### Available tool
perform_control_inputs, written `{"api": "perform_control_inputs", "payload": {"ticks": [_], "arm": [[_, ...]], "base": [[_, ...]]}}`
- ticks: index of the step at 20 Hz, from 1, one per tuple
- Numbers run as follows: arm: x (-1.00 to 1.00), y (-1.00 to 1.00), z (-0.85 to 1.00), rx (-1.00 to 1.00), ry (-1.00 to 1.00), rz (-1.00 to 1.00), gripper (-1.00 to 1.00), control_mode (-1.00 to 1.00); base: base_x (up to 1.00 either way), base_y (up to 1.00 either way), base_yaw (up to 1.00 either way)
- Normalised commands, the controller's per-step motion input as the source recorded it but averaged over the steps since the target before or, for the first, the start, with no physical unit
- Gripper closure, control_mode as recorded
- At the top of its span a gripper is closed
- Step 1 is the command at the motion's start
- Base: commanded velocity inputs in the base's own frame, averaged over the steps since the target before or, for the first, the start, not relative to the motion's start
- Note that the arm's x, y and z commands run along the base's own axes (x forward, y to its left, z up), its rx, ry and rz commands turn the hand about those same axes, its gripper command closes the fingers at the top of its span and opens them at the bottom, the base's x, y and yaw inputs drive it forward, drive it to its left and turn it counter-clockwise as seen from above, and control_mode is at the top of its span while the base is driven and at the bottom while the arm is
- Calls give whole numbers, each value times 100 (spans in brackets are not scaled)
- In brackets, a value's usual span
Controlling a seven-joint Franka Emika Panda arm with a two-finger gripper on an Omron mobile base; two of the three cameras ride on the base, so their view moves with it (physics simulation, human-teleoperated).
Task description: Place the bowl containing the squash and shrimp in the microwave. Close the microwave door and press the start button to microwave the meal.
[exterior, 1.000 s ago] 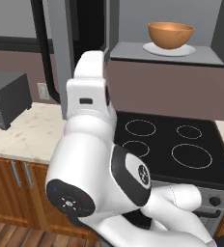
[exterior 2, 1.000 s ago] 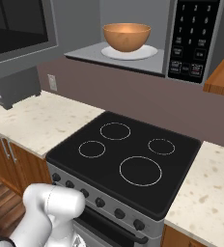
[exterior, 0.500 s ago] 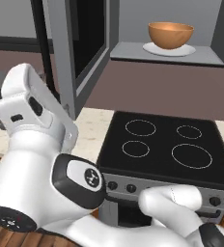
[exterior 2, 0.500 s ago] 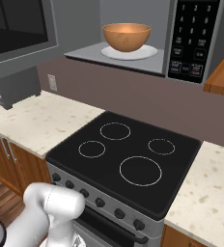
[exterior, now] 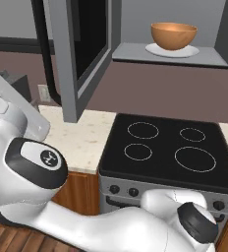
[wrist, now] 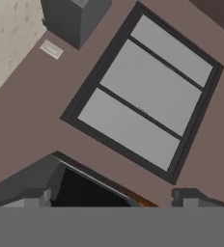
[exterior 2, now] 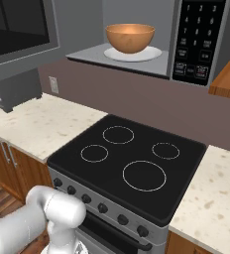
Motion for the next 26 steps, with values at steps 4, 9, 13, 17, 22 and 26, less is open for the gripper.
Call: {"api": "perform_control_inputs", "payload": {"ticks": [4, 9, 13, 17, 22, 26], "arm": [[44, 13, -5, 0, 2, -1, -100, -100], [50, 0, -26, 0, 0, -3, -100, -100], [63, 0, -39, 0, 0, -3, -100, -100], [73, 0, -31, 0, 0, -3, -100, -100], [64, -3, -11, 0, 0, -7, -100, -100], [22, -47, 0, 0, 0, -20, -100, -100]], "base": [[0, 0, 0], [0, 0, 0], [0, 0, 0], [0, 0, 0], [0, 0, 0], [0, 0, 0]]}}
